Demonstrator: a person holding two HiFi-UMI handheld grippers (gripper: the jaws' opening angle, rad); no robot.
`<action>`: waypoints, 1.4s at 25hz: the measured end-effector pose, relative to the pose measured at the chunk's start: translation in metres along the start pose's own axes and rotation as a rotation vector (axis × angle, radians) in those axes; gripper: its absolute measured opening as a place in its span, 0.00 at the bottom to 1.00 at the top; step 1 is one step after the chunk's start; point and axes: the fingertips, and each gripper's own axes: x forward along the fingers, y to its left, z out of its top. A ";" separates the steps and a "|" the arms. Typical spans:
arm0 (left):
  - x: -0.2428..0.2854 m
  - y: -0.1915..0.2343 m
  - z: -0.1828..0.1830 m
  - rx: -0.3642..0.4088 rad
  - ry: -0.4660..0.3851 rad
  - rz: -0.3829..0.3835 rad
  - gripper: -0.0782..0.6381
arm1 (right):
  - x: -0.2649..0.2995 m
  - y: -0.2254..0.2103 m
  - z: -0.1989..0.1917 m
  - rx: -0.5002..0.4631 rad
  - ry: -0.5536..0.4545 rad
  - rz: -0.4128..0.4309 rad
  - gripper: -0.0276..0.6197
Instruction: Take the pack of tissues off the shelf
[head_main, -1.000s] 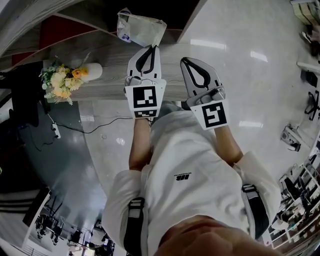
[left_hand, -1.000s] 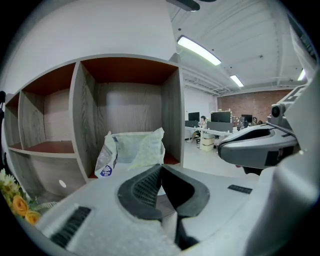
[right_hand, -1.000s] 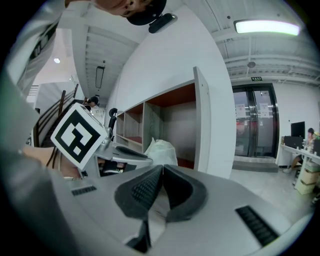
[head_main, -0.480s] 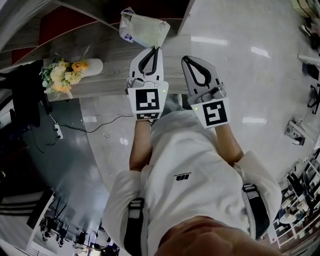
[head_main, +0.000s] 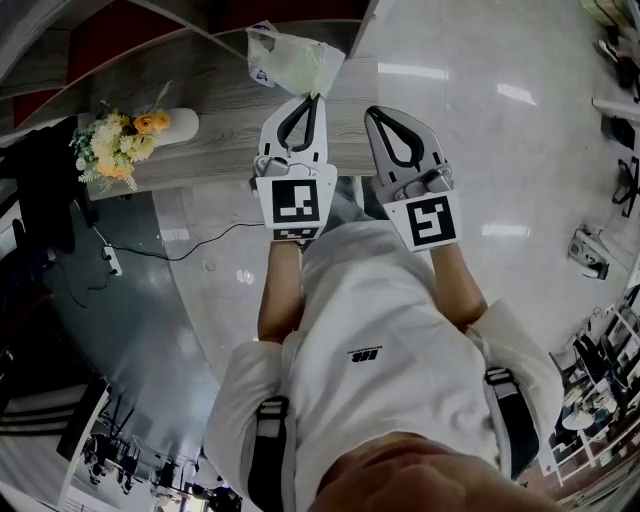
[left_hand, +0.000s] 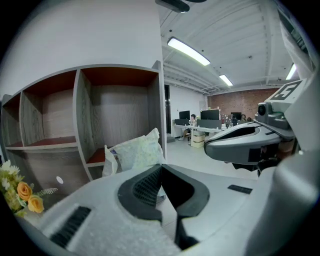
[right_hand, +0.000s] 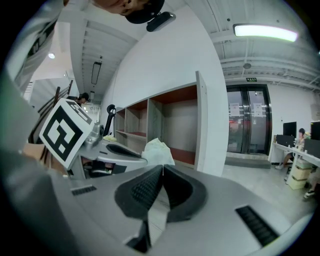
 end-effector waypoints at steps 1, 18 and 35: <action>0.000 -0.001 -0.002 0.000 0.003 -0.003 0.15 | 0.000 0.000 -0.002 0.001 0.003 -0.004 0.08; -0.001 -0.017 -0.066 -0.046 0.082 -0.042 0.15 | -0.001 -0.002 -0.060 0.041 0.083 -0.037 0.08; 0.017 -0.020 -0.129 -0.063 0.156 -0.075 0.15 | 0.013 0.004 -0.109 0.074 0.161 -0.026 0.08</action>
